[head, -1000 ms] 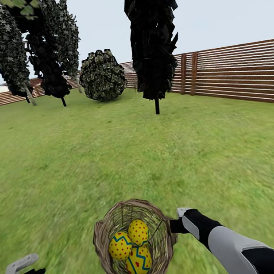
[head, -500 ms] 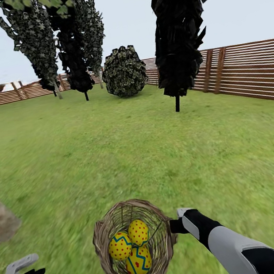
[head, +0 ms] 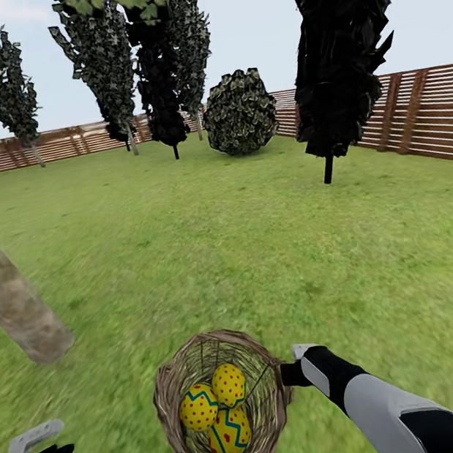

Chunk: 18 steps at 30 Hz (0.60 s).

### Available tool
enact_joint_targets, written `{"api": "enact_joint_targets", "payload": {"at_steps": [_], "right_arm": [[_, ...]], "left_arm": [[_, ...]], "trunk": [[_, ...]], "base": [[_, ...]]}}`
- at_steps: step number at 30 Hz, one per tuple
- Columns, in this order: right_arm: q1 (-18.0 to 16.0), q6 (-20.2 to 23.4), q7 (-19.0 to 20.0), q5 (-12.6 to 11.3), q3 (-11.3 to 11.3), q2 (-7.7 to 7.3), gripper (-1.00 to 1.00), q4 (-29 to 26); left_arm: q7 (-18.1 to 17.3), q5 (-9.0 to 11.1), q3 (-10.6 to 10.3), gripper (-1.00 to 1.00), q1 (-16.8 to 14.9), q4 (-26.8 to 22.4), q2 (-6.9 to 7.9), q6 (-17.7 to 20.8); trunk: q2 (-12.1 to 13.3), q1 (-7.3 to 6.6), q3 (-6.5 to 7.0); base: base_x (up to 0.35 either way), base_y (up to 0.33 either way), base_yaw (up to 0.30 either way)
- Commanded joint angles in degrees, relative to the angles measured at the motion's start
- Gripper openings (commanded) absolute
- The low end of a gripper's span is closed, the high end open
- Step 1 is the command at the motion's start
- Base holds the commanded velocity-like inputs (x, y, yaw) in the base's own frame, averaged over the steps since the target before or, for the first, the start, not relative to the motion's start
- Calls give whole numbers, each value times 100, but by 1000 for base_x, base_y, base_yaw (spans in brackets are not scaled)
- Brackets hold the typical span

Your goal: Take the three Easter eggs out of the wicker basket on the lawn in the garden, then place them on the lawn next to a single tree (choose any tree) so that all three eggs are next to the same tree and none are left in the basket.

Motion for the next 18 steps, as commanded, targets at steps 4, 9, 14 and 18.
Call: {"api": "enact_joint_targets", "payload": {"at_steps": [4, 9, 14, 18], "right_arm": [[-2, 25, -22, -92, -63, 4, -100, -12], [-4, 32, -17, -92, -56, 4, -100, -7], [-4, 60, -17, -92, -49, 4, -100, -7], [-4, 68, -17, -92, -49, 4, -100, -7]], "left_arm": [[14, 48, 3, 100, -6, -4, 1, 29], [30, 33, 0, 100, -12, 38, 1, 29], [29, 23, 4, 100, -15, 77, 1, 40], [29, 23, 5, 100, -15, 77, 1, 38]], "trunk": [[111, -64, 44], [311, -174, 134], [512, -284, 218], [672, -371, 279]], "base": [[0, 0, 292], [0, 0, 292], [0, 0, 280], [0, 0, 262]]}}
